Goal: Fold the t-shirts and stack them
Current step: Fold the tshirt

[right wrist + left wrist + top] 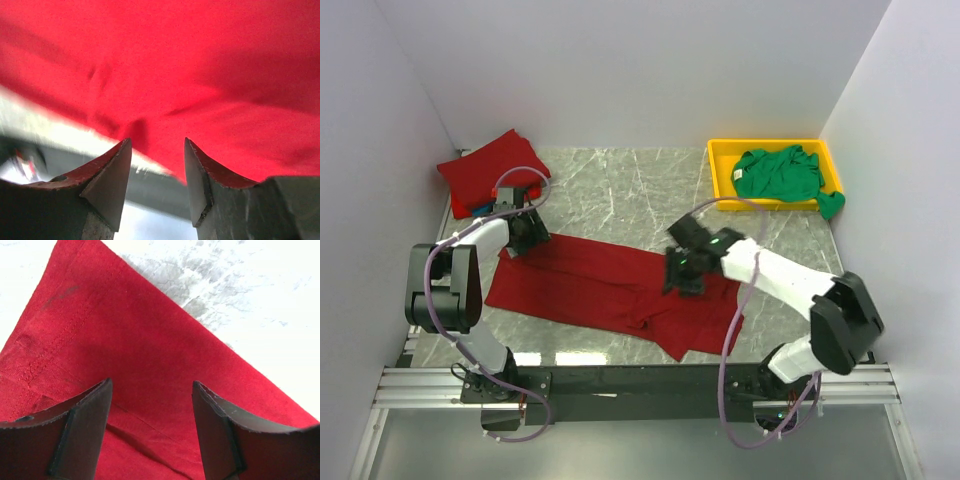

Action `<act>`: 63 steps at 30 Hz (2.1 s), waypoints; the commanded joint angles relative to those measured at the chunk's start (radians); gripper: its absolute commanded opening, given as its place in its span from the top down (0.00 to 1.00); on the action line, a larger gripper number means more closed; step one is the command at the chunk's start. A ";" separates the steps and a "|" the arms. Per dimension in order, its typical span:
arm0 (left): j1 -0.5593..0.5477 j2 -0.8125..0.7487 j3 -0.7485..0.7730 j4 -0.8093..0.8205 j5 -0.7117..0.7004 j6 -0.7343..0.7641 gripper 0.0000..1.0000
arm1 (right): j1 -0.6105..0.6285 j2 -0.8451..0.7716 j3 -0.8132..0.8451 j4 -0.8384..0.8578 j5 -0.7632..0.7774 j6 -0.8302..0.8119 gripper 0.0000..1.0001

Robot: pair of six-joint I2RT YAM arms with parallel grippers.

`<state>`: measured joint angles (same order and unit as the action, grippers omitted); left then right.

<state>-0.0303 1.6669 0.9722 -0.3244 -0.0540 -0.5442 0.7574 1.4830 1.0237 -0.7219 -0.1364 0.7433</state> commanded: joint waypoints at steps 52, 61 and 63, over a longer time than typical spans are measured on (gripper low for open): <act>0.135 0.215 0.183 -0.054 0.057 -0.065 0.29 | -0.661 0.243 0.062 0.065 0.179 -0.154 1.00; 0.135 0.183 0.169 -0.064 0.013 -0.054 0.29 | -0.668 0.292 0.133 0.030 0.236 -0.177 0.94; 0.136 0.163 0.169 -0.070 0.000 -0.046 0.28 | -0.670 0.298 0.154 0.012 0.259 -0.183 0.84</act>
<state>0.0906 1.8305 1.1580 -0.3801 0.0288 -0.6174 0.1066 1.7710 1.1164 -0.6800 0.0277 0.5865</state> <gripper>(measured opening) 0.715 0.117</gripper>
